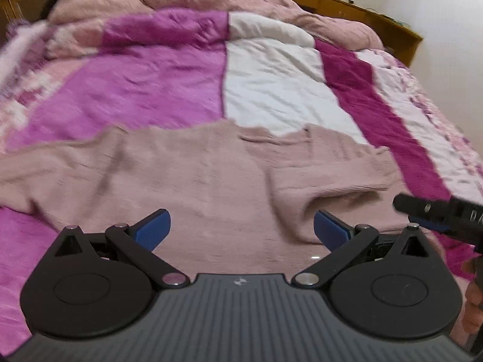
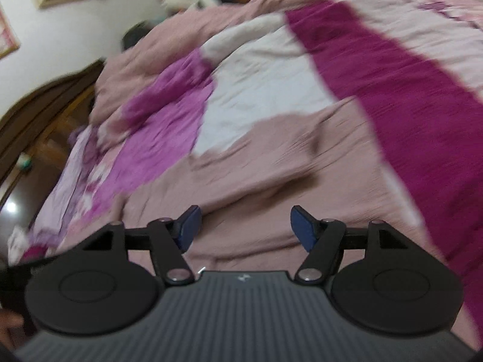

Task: Fold small clothes
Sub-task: 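Lower the left gripper onto the other sleeve and close on it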

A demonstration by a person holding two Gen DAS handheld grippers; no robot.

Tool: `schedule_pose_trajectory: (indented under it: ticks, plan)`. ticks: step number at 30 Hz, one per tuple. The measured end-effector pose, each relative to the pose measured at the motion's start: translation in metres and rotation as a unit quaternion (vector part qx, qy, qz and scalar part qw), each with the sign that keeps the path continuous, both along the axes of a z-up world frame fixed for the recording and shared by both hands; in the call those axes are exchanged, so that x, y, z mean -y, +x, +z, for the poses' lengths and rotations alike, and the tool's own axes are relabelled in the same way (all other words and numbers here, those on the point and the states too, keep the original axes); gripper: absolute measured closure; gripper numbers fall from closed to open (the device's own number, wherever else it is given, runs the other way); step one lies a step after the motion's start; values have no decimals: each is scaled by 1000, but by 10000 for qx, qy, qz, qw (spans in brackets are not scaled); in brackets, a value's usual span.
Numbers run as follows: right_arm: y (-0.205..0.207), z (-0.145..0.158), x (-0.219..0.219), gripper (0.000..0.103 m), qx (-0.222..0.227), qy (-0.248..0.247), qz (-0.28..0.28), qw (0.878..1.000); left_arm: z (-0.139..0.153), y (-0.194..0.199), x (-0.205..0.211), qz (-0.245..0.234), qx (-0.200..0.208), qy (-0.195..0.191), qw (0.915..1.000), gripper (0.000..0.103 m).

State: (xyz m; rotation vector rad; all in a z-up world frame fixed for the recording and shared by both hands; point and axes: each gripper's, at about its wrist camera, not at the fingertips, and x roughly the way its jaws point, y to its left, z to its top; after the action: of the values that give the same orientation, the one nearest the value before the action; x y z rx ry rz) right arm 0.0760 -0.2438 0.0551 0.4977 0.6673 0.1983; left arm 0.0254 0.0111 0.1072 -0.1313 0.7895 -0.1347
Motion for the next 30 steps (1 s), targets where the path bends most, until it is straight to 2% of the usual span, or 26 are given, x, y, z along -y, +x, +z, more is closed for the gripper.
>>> schedule_pose_trajectory:
  ticks: [3, 6, 8, 10, 11, 13, 16, 20, 22, 25, 27, 28, 29, 30]
  plan:
    - [1, -2, 24, 34, 79, -60, -484, 9988, -8, 9, 17, -71, -38, -140, 9999, 0]
    - [2, -9, 40, 34, 115, -201, -856, 9961, -15, 19, 42, -227, -48, 121, 9997, 0]
    - [5, -17, 47, 34, 40, -149, -1009, 9948, -20, 24, 61, -467, 60, 472, 9978, 0]
    - [8, -24, 48, 34, -3, -77, -1070, 9942, -26, 26, 84, -672, 290, 1034, 9919, 0]
    - [8, -27, 50, 34, 0, -62, -1075, 9942, -30, 27, 95, -735, 365, 1281, 9884, 2]
    - [8, -34, 52, 34, 5, -49, -1059, 9944, -36, 31, 109, -883, 435, 1535, 9832, 8]
    - [7, -40, 54, 34, 87, -67, -1021, 9947, -39, 37, 120, -1094, 512, 1381, 9830, 13]
    - [4, -41, 60, 34, 184, -167, -1174, 9928, -44, 50, 137, -1258, 659, 1207, 9825, 15]
    - [6, -46, 64, 34, 78, -174, -1276, 9916, -51, 61, 145, -1309, 540, 1068, 9841, 15]
    - [7, -57, 73, 35, -102, -1, -1440, 9895, -60, 69, 156, -1379, 524, 1071, 9832, 16]
    - [7, -61, 79, 35, -97, 219, -1480, 9887, -65, 73, 164, -1424, 593, 1169, 9811, 23]
    - [6, -62, 80, 35, -64, 290, -1495, 9883, -66, 74, 167, -1435, 637, 1218, 9801, 35]
    - [5, -62, 81, 34, -26, 342, -1506, 9880, -66, 75, 170, -1458, 676, 1244, 9791, 52]
    - [4, -63, 82, 34, -10, 373, -1510, 9878, -66, 77, 171, -1489, 689, 1200, 9791, 60]
